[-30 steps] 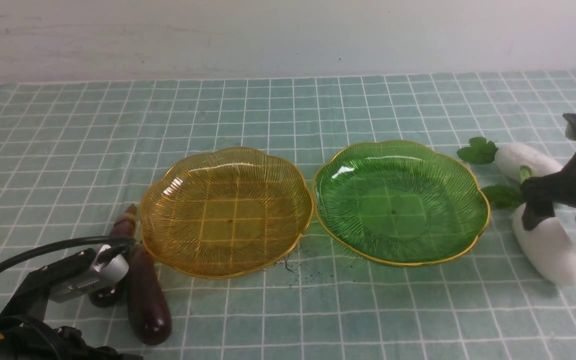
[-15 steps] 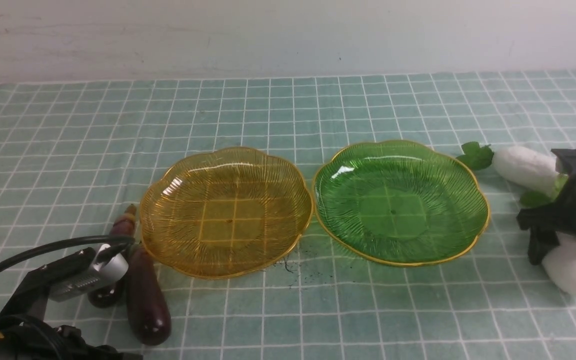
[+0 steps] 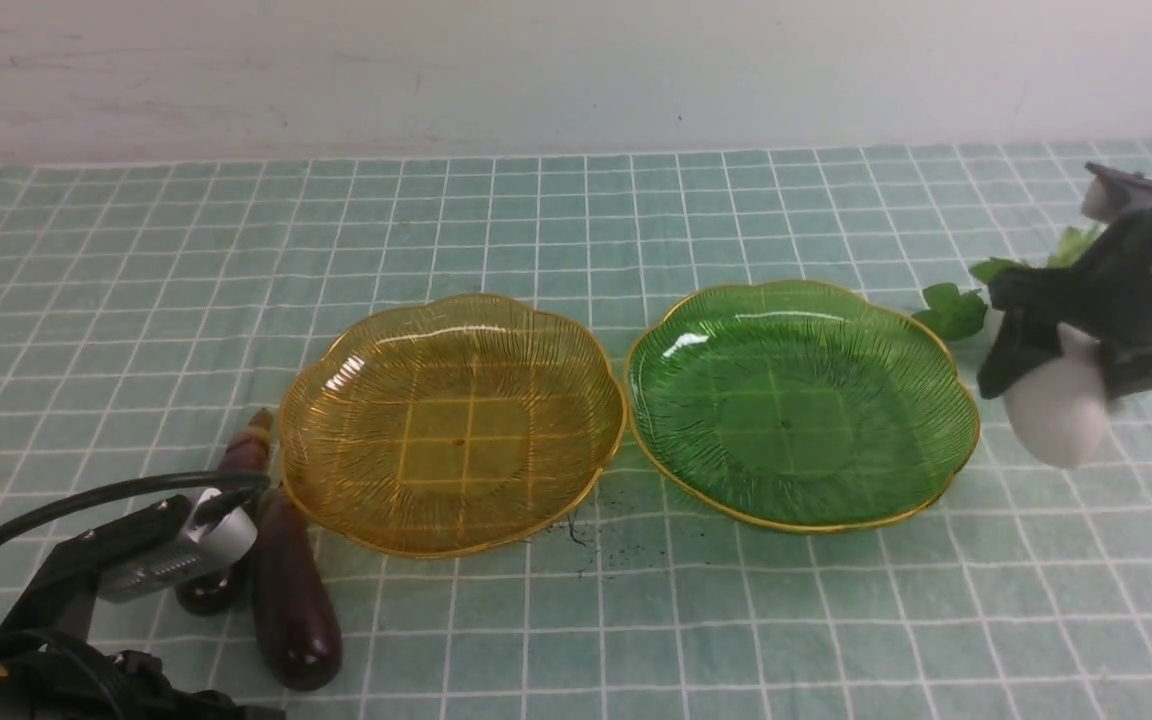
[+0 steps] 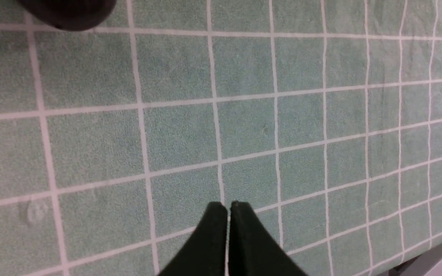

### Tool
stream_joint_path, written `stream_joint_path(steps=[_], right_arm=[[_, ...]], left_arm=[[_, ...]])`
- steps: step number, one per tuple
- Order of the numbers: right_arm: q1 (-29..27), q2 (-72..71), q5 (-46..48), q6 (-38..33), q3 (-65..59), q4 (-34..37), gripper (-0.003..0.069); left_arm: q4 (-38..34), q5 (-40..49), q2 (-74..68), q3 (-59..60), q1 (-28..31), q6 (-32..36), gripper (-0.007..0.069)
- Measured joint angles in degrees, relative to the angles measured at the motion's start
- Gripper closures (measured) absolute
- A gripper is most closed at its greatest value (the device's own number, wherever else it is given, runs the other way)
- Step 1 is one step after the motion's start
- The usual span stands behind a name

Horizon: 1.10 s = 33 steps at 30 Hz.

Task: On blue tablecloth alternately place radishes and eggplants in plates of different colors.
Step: 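Place the white radish on the plate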

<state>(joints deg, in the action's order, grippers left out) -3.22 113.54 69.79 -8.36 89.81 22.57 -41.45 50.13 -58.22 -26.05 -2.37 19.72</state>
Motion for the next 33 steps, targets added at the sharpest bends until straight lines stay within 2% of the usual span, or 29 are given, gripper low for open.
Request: stream_joint_path(steps=[4,12,19,21,23,27,33], right_arm=[[5.6,0.0,-0.9,-9.0,0.0,5.5,0.0211],[15.2,1.0,-11.4,-16.7,0.0,5.0,0.0211],[17.9,5.7,-12.8,-17.4,0.0,3.3,0.0203],[17.9,6.6,-12.8,-16.6,0.0,3.0,0.0181],[17.9,7.6,-12.8,-14.5,0.0,1.6,0.0122],[17.9,7.8,-10.8,-12.1,1.3,-3.2,0.0045],[17.9,7.8,-0.2,-9.5,8.9,-14.8,0.0039]], left_arm=[[0.0,0.0,0.0,0.0,0.0,0.0,0.0632],[0.0,0.0,0.0,0.0,0.0,0.0,0.0632],[0.0,0.0,0.0,0.0,0.0,0.0,0.0632],[0.1,0.0,0.0,0.0,0.0,0.0,0.0632],[0.2,0.0,0.0,0.0,0.0,0.1,0.0632],[0.3,0.0,0.0,0.0,0.0,0.1,0.0632],[0.3,0.0,0.0,0.0,0.0,0.3,0.0632]])
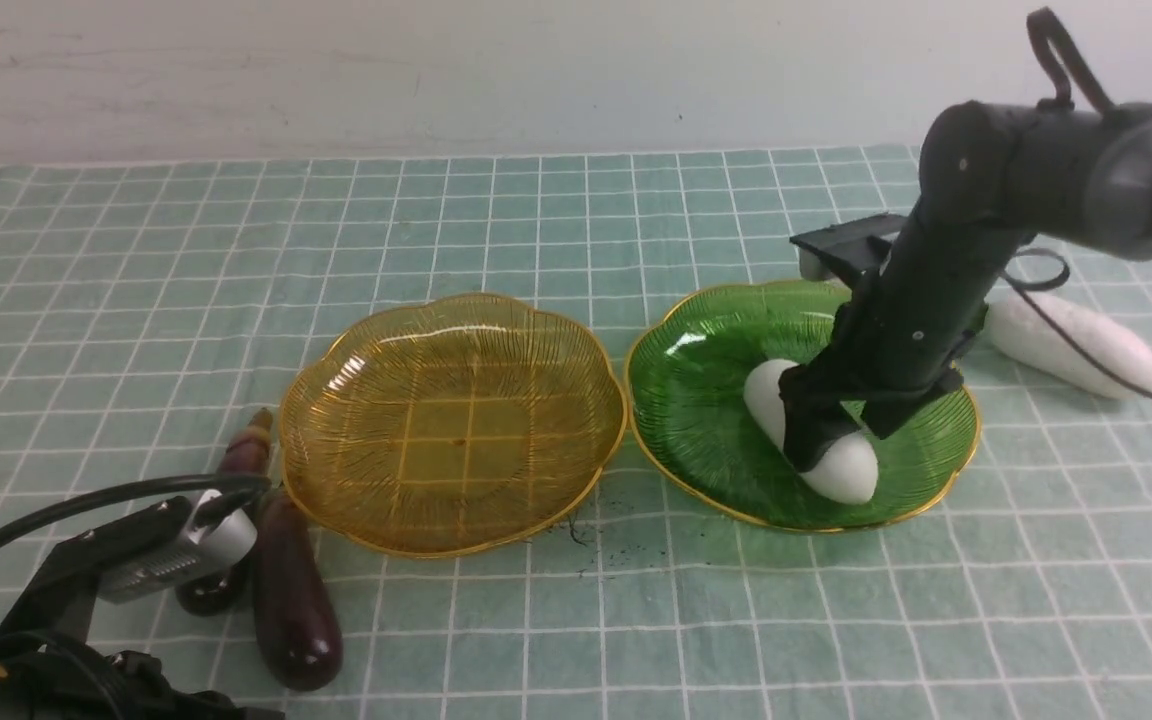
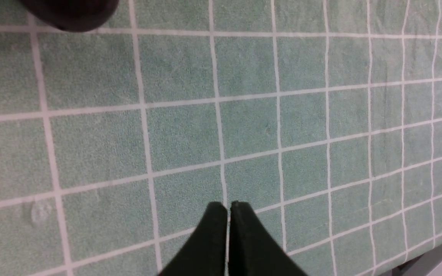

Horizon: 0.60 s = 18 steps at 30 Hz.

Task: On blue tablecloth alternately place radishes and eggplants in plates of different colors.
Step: 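Place the white radish on the plate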

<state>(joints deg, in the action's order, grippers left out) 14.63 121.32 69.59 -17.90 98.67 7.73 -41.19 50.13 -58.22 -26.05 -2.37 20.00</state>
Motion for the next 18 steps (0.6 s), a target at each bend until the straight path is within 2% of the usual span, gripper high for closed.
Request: stream_joint_path(steps=[4,13,18], right_arm=[[0.0,-0.1,0.2,1.7,2.5,-5.5,0.0045],[0.0,-0.1,0.6,12.9,3.1,-24.3,0.0069],[-0.5,-0.1,0.6,17.9,3.1,-25.7,0.0071]], left_arm=[[0.0,0.0,0.0,0.0,0.0,0.1,0.0632],[0.0,0.0,0.0,0.0,0.0,0.2,0.0632],[0.0,-0.1,0.0,0.0,0.0,0.2,0.0632]])
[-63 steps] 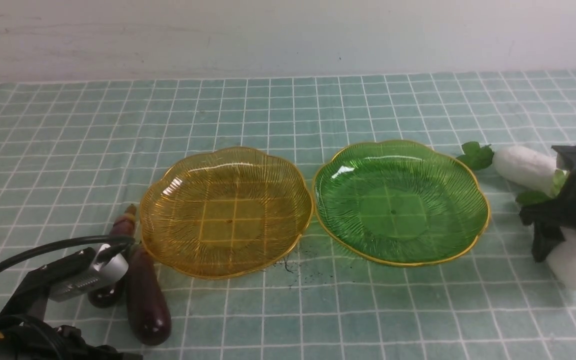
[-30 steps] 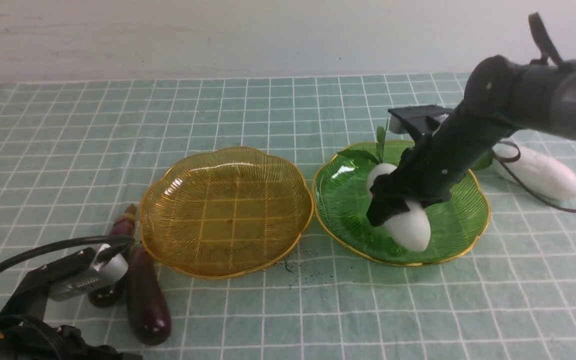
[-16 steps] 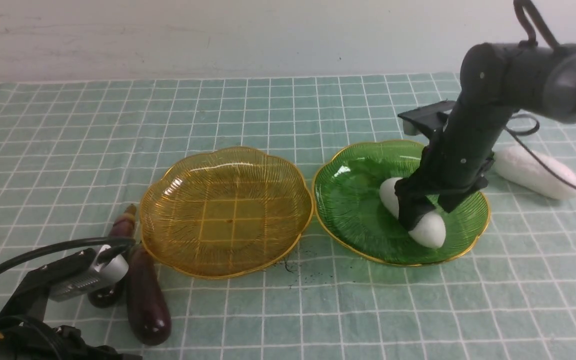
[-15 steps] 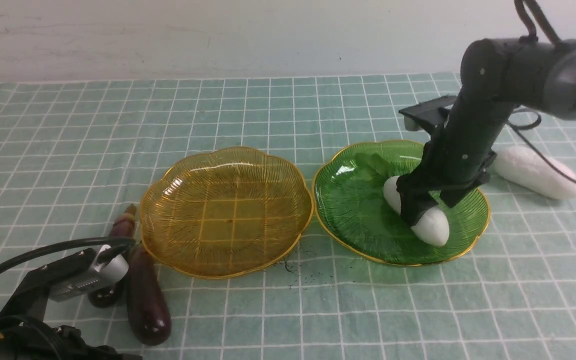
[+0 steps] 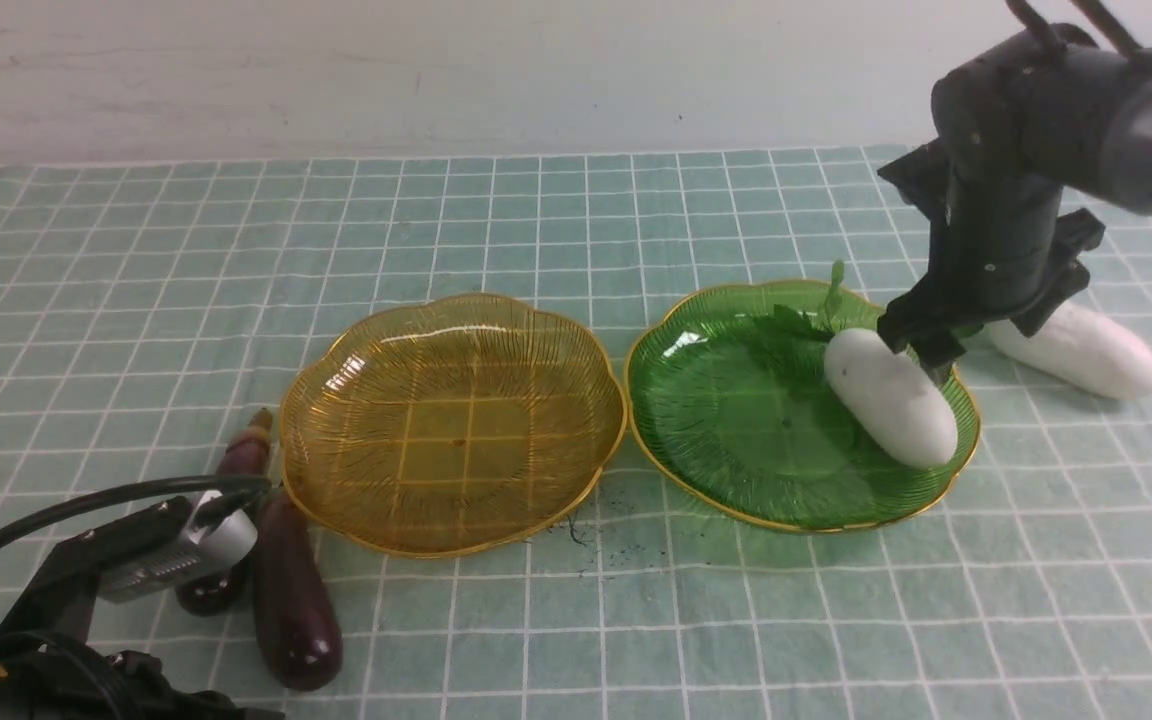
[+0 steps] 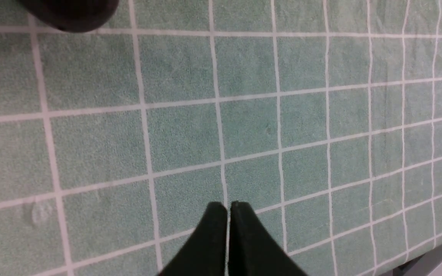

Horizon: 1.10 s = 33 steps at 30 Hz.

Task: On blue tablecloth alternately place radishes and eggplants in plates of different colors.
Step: 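Place the white radish on the plate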

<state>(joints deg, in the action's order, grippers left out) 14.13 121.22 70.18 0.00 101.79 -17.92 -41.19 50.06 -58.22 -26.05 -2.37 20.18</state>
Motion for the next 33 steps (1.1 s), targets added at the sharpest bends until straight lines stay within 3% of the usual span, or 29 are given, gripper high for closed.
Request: stream_joint_path(steps=[8,11,15,20,33], right_arm=[[-1.1,0.0,0.0,-3.0,0.0,-2.4,0.0071],[-4.4,0.0,0.0,-2.9,0.0,-2.8,0.0071],[-8.3,0.1,0.0,-1.4,0.0,-2.8,0.0071],[-13.3,1.8,-3.2,5.5,0.0,-3.1,0.0071],[-13.7,3.5,-14.5,7.1,0.0,-4.0,0.0071]], left_arm=[[0.0,-0.4,0.0,0.0,0.0,0.0,0.0632],[0.0,-0.4,0.0,0.0,0.0,0.0,0.0632],[0.0,-0.4,0.0,0.0,0.0,0.0,0.0632],[0.0,-0.8,0.0,0.0,0.0,0.0,0.0632],[0.1,-4.0,0.0,0.0,0.0,0.0,0.0632]])
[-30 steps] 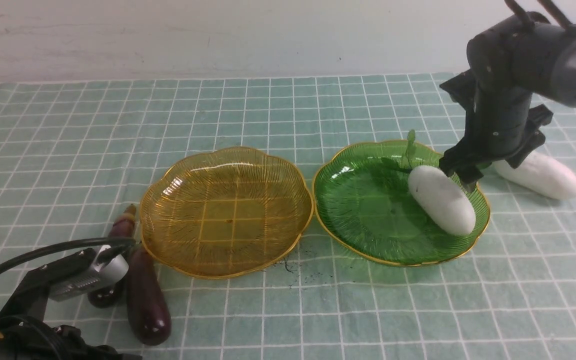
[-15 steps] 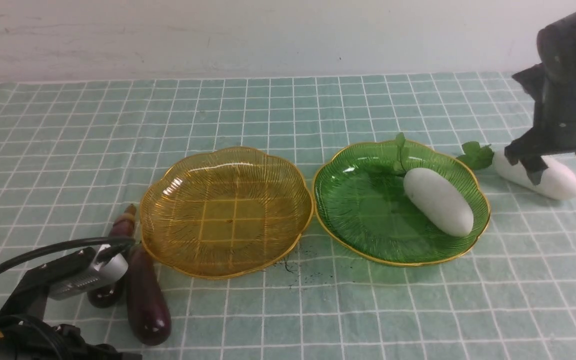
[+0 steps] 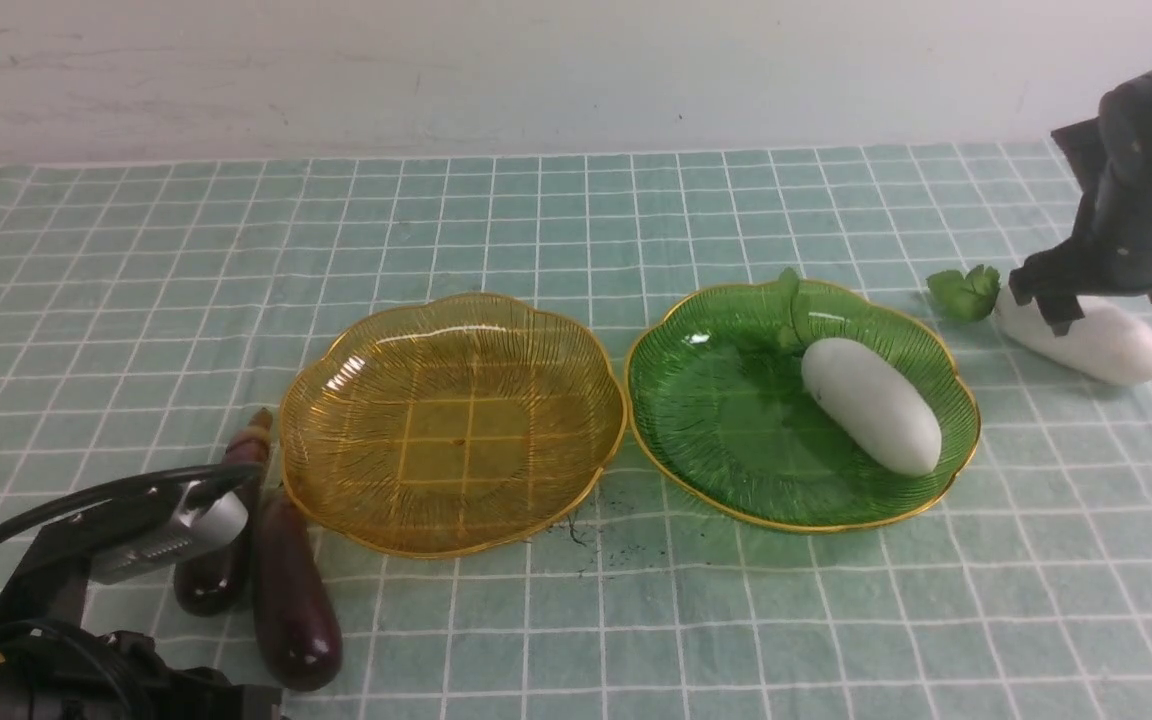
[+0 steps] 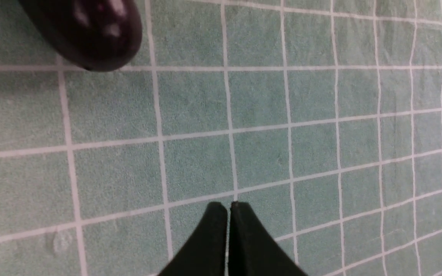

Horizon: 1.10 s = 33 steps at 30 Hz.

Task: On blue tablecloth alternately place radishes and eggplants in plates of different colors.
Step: 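Place the white radish on the plate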

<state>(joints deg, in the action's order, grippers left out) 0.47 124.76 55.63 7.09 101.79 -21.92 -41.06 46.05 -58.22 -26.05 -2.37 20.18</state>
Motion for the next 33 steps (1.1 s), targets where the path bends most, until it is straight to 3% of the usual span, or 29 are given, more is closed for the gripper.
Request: stream_joint_path(steps=[9,18,24,29,33], right_arm=[[0.0,0.3,-2.1,-0.2,0.0,0.9,0.0076],[0.0,5.0,1.4,-4.1,0.0,1.2,0.0162],[0.0,5.1,4.3,-4.6,1.2,1.5,0.0169],[0.0,5.2,12.8,-4.7,10.3,3.0,0.0169],[0.0,3.9,14.6,-4.6,19.8,8.9,0.0169]], left_arm=[[0.0,-0.1,0.0,0.0,0.0,0.0,0.0632],[0.0,-0.1,0.0,0.0,0.0,0.0,0.0632],[0.0,-0.2,0.0,0.0,0.0,0.0,0.0632],[0.0,-0.2,0.0,0.0,0.0,0.1,0.0632],[0.5,-0.2,0.0,0.0,0.0,1.8,0.0632]])
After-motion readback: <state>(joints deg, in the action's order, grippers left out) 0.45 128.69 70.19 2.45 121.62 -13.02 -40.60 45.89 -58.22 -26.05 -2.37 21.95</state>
